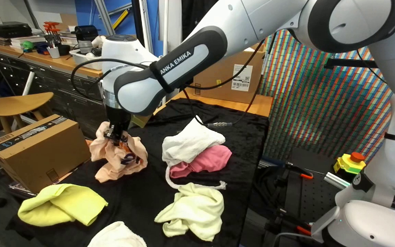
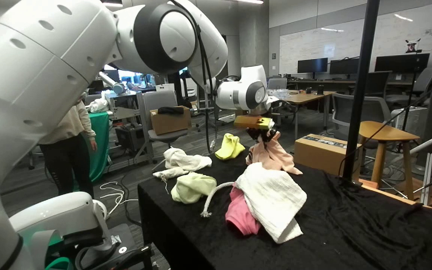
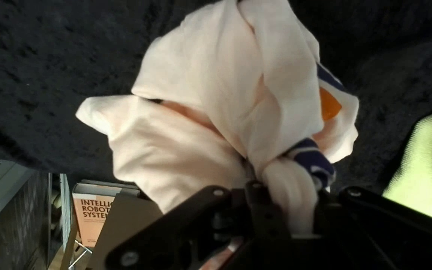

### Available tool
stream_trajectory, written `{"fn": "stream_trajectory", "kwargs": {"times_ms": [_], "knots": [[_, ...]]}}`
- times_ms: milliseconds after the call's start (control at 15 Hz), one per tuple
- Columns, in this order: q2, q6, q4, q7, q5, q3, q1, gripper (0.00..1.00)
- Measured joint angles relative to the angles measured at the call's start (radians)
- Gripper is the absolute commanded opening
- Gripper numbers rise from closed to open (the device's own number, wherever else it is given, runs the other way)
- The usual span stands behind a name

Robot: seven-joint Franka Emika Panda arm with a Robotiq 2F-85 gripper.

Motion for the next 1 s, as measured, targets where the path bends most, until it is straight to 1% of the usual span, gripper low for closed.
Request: {"fn": "stream_trajectory", "kwargs": {"times_ms": [200,400,600,1000], "knots": [[-0.088,0.002,-0.104,-0.039,0.010,0.014,-0.038,0.05],[-0.199,0.019,-0.247,-0.098,0.041,0.032,-0.088,0.06],[-0.322,0.043,-0.395,-0.143,0.078,0.037,-0.138,0.05],[-0.599,0.134,-0.703,-0.258,0.204,0.038,-0.225,0.05]]}}
